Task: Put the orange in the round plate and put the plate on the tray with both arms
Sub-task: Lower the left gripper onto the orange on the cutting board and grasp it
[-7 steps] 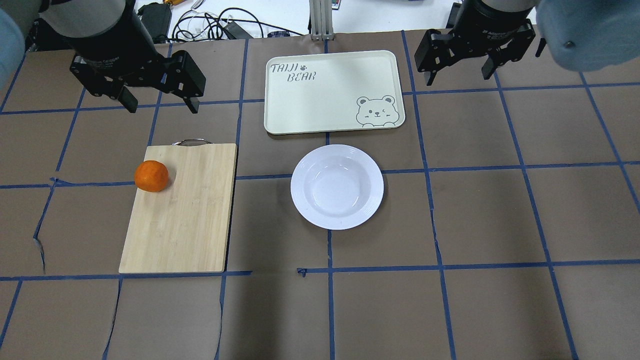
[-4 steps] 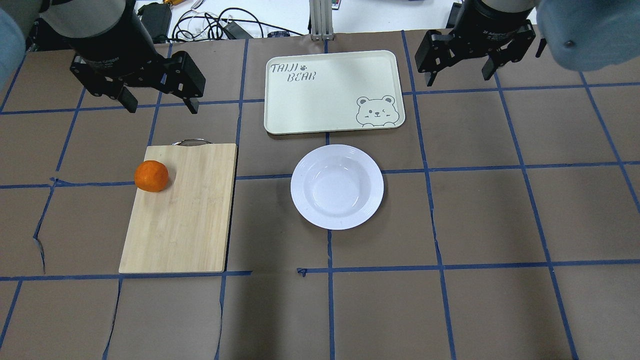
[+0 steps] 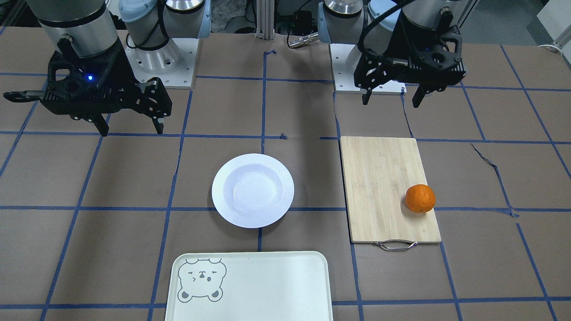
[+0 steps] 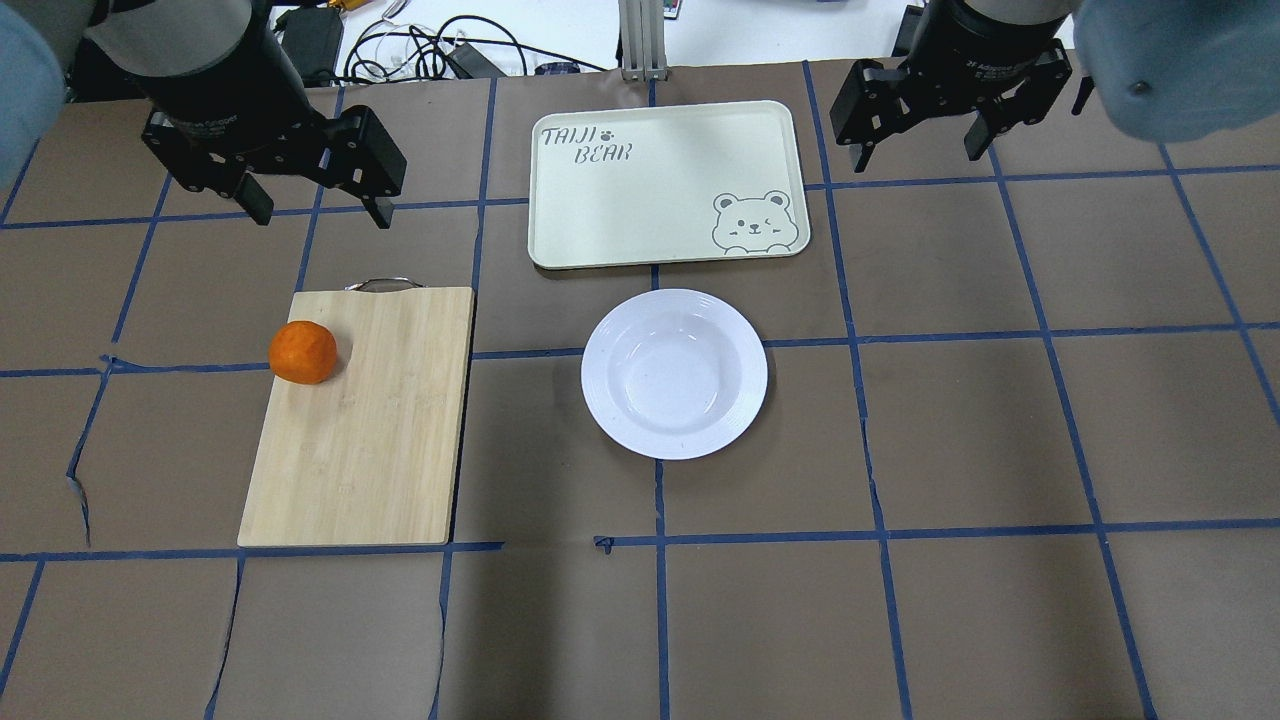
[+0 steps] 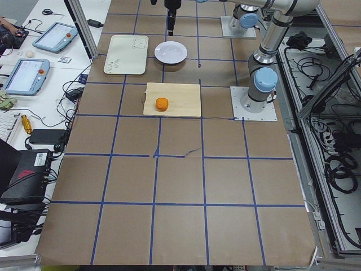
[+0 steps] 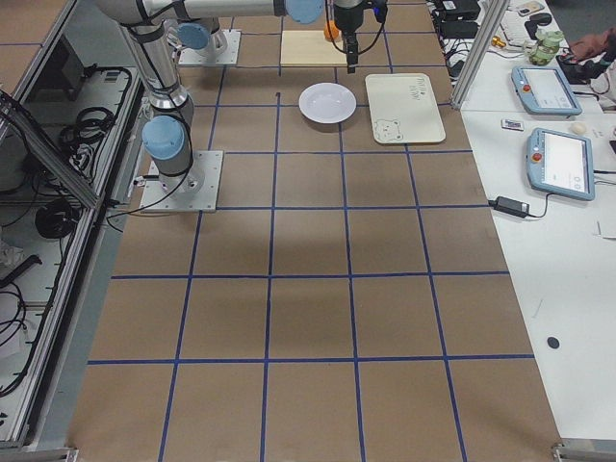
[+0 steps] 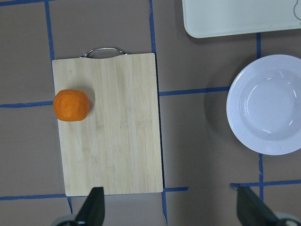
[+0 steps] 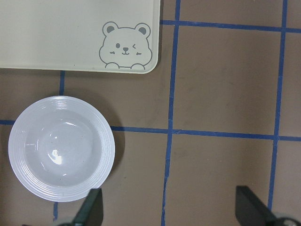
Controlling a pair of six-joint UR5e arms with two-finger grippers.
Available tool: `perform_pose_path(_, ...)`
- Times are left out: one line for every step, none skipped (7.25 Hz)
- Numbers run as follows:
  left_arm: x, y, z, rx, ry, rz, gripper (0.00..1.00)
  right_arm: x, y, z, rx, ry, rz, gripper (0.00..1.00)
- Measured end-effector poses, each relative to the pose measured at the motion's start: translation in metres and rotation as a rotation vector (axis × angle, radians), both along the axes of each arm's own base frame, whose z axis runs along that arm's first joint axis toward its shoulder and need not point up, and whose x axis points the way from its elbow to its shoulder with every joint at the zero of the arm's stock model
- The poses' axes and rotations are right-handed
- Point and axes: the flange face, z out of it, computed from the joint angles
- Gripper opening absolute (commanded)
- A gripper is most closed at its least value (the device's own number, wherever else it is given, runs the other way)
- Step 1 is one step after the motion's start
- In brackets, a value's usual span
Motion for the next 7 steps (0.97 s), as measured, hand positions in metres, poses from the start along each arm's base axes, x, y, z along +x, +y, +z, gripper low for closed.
perform_pose_path(0.01, -0.014, -0.027, 0.029, -0.005, 0.005, 1.0, 0.0, 0.0, 0.0, 0.0, 0.0, 0.0, 1.0)
perform_pose_path(0.033, -0.031, -0.063, 0.053, -0.013, 0.014, 1.0, 0.0, 0.0, 0.0, 0.0, 0.001, 0.0, 1.0)
perform_pose_path(0.065, -0.047, -0.104, 0.073, -0.024, 0.023, 1.0, 0.0, 0.0, 0.0, 0.001, 0.001, 0.0, 1.0)
perform_pose_path(0.096, -0.057, -0.147, 0.097, -0.051, 0.033, 1.0, 0.0, 0.0, 0.0, 0.001, 0.001, 0.001, 1.0)
perform_pose_path(0.12, -0.061, -0.185, 0.135, -0.086, 0.03, 0.96, 0.001, 0.0, 0.0, 0.0, 0.001, 0.001, 1.0)
perform_pose_path(0.135, -0.06, -0.218, 0.173, -0.105, 0.004, 0.96, 0.001, 0.0, 0.0, -0.001, 0.0, 0.001, 1.0)
perform_pose_path(0.146, -0.062, -0.245, 0.19, -0.117, -0.023, 0.94, 0.001, 0.0, 0.0, -0.001, 0.0, 0.001, 1.0)
